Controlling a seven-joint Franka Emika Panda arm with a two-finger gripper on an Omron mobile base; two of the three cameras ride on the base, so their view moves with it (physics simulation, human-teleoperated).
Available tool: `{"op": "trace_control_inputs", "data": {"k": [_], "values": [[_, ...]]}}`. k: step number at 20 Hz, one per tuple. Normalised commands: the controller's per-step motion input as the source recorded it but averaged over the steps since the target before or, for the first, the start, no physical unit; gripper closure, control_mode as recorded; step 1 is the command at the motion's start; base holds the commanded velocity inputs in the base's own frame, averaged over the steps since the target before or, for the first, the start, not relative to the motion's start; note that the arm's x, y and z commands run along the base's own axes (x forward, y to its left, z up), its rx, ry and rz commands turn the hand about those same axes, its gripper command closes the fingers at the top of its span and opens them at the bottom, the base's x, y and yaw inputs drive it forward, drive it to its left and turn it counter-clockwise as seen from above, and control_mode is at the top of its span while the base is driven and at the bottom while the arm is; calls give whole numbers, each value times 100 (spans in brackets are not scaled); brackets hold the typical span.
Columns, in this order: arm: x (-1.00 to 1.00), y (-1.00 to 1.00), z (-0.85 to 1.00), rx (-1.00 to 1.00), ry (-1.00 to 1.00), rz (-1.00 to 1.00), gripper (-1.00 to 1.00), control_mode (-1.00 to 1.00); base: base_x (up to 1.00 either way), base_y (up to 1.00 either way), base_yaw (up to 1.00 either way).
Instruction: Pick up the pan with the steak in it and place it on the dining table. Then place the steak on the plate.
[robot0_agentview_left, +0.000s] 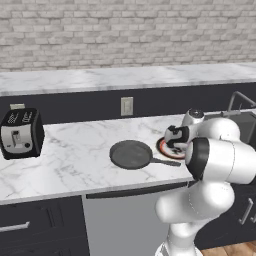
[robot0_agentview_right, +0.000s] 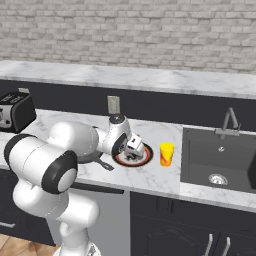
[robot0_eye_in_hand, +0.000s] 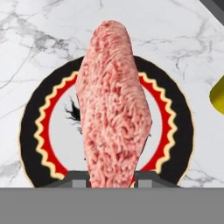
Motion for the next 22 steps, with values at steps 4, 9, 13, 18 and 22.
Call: {"op": "trace_control_inputs", "data": {"k": [4, 9, 13, 18, 22], "values": [[0, 0, -20, 0, 0, 0, 100, -100, 0, 0, 0], [0, 0, -15, 0, 0, 0, 100, -100, 0, 0, 0], [0, 0, -15, 0, 0, 0, 100, -100, 0, 0, 0], [0, 0, -6, 0, 0, 0, 100, -100, 0, 0, 0], [0, 0, 0, 0, 0, 0, -100, -100, 0, 0, 0]]}}
